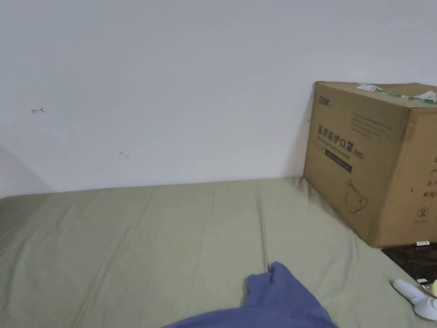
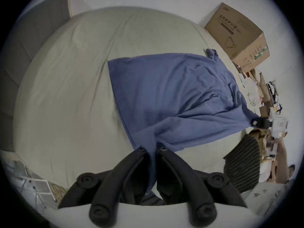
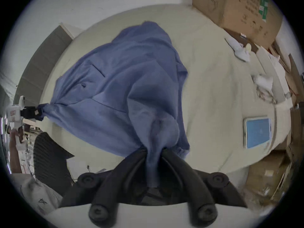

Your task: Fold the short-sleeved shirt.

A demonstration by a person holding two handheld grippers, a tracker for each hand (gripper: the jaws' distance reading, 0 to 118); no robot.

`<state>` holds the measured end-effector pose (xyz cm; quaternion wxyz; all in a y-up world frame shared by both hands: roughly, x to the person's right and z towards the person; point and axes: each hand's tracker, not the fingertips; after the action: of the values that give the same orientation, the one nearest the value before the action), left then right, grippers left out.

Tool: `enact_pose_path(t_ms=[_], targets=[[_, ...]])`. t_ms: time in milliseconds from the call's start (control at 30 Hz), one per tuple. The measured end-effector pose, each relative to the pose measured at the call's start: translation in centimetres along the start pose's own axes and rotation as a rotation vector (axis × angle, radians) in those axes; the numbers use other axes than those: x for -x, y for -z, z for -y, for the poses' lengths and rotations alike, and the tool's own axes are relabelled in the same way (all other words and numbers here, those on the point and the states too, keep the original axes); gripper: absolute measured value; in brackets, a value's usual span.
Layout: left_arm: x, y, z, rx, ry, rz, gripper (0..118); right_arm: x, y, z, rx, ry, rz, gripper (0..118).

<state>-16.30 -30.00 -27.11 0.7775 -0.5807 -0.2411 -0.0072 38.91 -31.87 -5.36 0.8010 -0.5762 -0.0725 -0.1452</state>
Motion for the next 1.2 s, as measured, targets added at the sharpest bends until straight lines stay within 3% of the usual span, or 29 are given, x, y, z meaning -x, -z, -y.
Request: enact_pose_path(t_ms=[33,67,100,133,167,200,367,533,633,700,733,767,800,833,900,1067,1167,1200], targets=[[-0.2,0.1,0.1,0.001,0.006,-0.01,7,0.3,0.1,0.0,-0.006,-0.002,-0.001,6],[-0.3,0.1,0.1,0.003,0.016,-0.028,10,0.7,0.0,0.0,-0.018,-0.003,0.012,15],[-0.5,0.0,0.3,-0.003,0.026,-0.032,19,1.1,-0.3,-0.2,-0.04,-0.009,0.03,47],[-0.5,-0.2,0.4,-0.005,0.026,-0.03,38,1.3,-0.5,-0.3,-0.061,-0.004,0.032,89],[-0.3,-0.5,0.2,-0.01,0.013,-0.023,86,1.6,-0.7,-0.5,-0.065,0.011,0.036,107],[-0.3,-0.6,0.2,-0.019,-0.017,0.002,106,1.7,-1.0,-0.6,-0.072,0.05,0.031,107],[-1.4,-4.0,-0.8,-0.152,-0.1,0.074,103,3.5,-4.8,-2.3,-0.197,0.097,-0.031,107],[-4.6,-10.2,-2.9,-0.496,-0.083,0.105,103,7.1,-11.8,-4.2,-0.578,0.093,-0.109,107],[-6.7,-12.5,-3.2,-0.778,-0.063,0.099,102,9.5,-14.4,-4.9,-0.82,0.074,-0.154,104],[-7.8,-13.0,-2.7,-0.944,-0.044,0.054,86,10.9,-14.9,-4.9,-1.01,0.009,-0.166,81],[-8.1,-12.9,-2.5,-0.992,-0.037,0.045,68,11.4,-14.9,-4.9,-1.07,-0.006,-0.152,53],[-8.5,-12.5,-2.6,-1.015,-0.031,0.038,35,12.1,-14.6,-5.1,-1.118,-0.02,-0.12,0],[-8.9,-12.2,-2.7,-1.029,-0.026,0.016,8,12.7,-14.1,-5.5,-1.137,-0.019,-0.077,0],[-9.3,-11.8,-2.7,-1.04,-0.023,-0.038,0,12.9,-13.9,-5.8,-1.153,-0.01,-0.046,0],[-9.7,-11.3,-3.0,-1.069,-0.007,-0.077,0,12.9,-13.0,-7.0,-1.123,0.004,-0.109,0],[-9.4,-11.9,-5.7,-1.033,0.01,-0.069,0,13.3,-11.4,-9.4,-1.084,0.031,-0.101,0],[-6.9,-11.4,-10.6,-0.799,0.011,-0.088,0,13.0,-11.3,-11.3,-1.056,0.029,-0.105,0],[-5.2,-10.5,-12.6,-0.668,-0.042,-0.062,0,12.9,-11.1,-12.1,-1.018,0.015,-0.15,0]])
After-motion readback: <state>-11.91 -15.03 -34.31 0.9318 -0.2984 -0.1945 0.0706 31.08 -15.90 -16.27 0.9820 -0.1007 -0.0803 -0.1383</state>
